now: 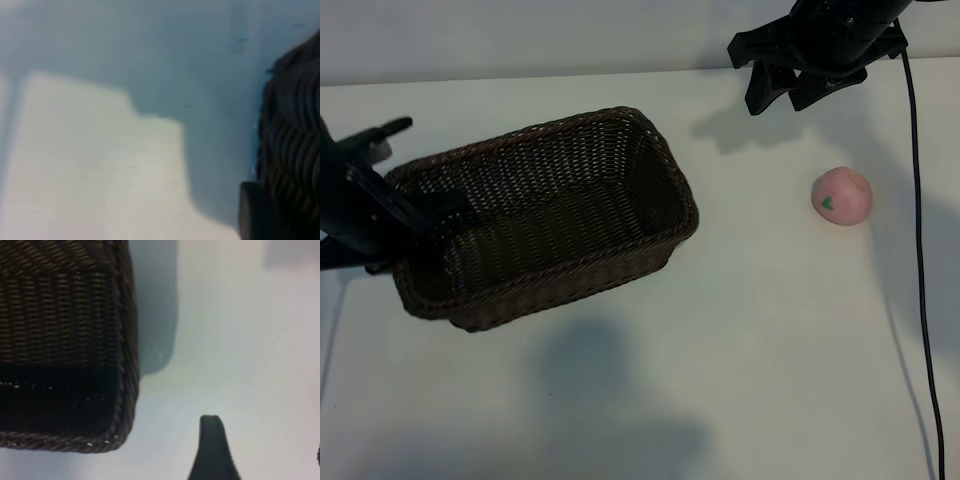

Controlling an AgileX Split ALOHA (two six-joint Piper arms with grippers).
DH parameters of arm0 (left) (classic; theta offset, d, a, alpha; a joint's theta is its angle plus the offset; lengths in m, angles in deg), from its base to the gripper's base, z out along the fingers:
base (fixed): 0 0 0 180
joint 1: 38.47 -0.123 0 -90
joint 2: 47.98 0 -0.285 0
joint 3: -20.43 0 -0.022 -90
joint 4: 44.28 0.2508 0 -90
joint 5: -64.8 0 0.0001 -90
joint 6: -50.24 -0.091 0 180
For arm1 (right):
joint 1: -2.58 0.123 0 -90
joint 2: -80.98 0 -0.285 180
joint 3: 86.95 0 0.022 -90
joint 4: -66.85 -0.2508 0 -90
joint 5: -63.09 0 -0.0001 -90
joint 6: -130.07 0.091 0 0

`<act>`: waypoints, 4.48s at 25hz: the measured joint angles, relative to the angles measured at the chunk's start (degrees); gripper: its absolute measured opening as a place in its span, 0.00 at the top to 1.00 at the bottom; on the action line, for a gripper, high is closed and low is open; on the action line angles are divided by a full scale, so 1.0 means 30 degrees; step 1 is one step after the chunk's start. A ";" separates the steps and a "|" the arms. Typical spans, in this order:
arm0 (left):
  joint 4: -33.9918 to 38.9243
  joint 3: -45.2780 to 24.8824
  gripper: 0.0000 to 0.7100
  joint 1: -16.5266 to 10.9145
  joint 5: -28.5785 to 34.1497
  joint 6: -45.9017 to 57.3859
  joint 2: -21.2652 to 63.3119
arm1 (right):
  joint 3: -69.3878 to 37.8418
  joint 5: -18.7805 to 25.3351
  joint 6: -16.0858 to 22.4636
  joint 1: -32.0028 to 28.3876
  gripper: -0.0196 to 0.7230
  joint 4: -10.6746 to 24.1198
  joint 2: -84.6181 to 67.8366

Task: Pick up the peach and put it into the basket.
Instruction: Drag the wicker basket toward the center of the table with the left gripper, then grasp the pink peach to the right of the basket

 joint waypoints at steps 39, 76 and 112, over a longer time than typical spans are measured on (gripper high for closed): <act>-0.4912 0.9532 0.77 0.1770 0.3450 -0.7098 -0.6881 | 0.0000 0.0037 0.0000 0.0000 0.31 0.0000 0.0000; 0.0565 0.9748 0.16 0.1770 0.6449 -0.4431 -0.1571 | 0.0000 0.0234 0.1022 -0.0015 0.30 0.2946 0.0000; 0.0648 0.9748 0.16 0.1770 0.6230 -0.4462 -0.1575 | -0.7602 -0.8468 0.1972 -0.2036 0.46 0.4362 0.2540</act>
